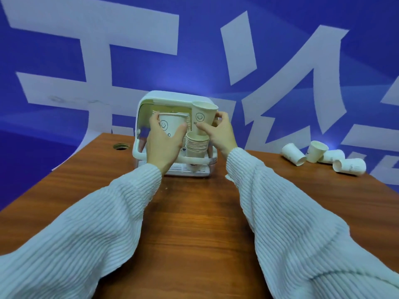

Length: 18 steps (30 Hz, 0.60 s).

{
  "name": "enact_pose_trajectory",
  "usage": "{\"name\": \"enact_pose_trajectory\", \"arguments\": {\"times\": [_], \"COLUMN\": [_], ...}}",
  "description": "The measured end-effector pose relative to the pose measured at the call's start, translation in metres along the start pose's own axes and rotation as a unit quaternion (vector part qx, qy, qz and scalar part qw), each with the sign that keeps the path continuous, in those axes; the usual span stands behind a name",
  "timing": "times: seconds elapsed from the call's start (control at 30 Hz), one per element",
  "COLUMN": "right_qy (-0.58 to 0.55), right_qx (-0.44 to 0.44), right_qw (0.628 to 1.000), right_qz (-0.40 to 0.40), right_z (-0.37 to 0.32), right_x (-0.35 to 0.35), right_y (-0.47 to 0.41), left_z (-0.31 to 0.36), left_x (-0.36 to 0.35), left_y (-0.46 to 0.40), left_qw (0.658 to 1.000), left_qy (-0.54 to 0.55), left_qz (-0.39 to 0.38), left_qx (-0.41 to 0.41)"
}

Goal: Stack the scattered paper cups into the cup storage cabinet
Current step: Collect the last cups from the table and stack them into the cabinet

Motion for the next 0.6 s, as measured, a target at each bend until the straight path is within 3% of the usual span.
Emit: {"name": "enact_pose_trajectory", "arguments": {"times": [0.17, 0.3, 0.37, 0.47, 0.6], "right_qy": [0.065, 0.146, 0.255, 0.406, 0.464], "right_qx": [-0.006, 0.065, 0.150, 0.254, 0.227], "right_qw": [0.994, 0.985, 0.953, 0.872, 0.836], "right_qz": [-0.082, -0.069, -0.062, -0.099, -0.187], "right_z": [0.020, 0.023, 0.020, 0.024, 0.028], "right_x": [-0.017, -0.017, -0.016, -0.020, -0.022], "right_y": [0.002, 0.008, 0.011, 0.014, 0.007], "left_z": [-0.002, -0.002, -0.002, -0.001, 0.005], "left_x": [-0.002, -0.004, -0.006, -0.009, -0.012], "left_y": [-0.002, -0.008, -0.011, -0.014, -0.021], "left_qw": [1.000, 1.000, 1.000, 1.000, 0.999], "left_qy": [0.018, 0.012, 0.005, -0.006, -0.013], "left_qz": [-0.017, -0.016, -0.014, -0.008, 0.008], "left_qx": [0.002, -0.007, -0.010, -0.017, -0.034]}}
Point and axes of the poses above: each hand's wrist, its own y-axis away from the middle knuckle, its own x-axis out of the back of the hand, z = x × y, the point moved 5 cm from there along -y, towards the middle knuckle, and after that the axes turned 4 degrees about x, right-handed, at the moved point
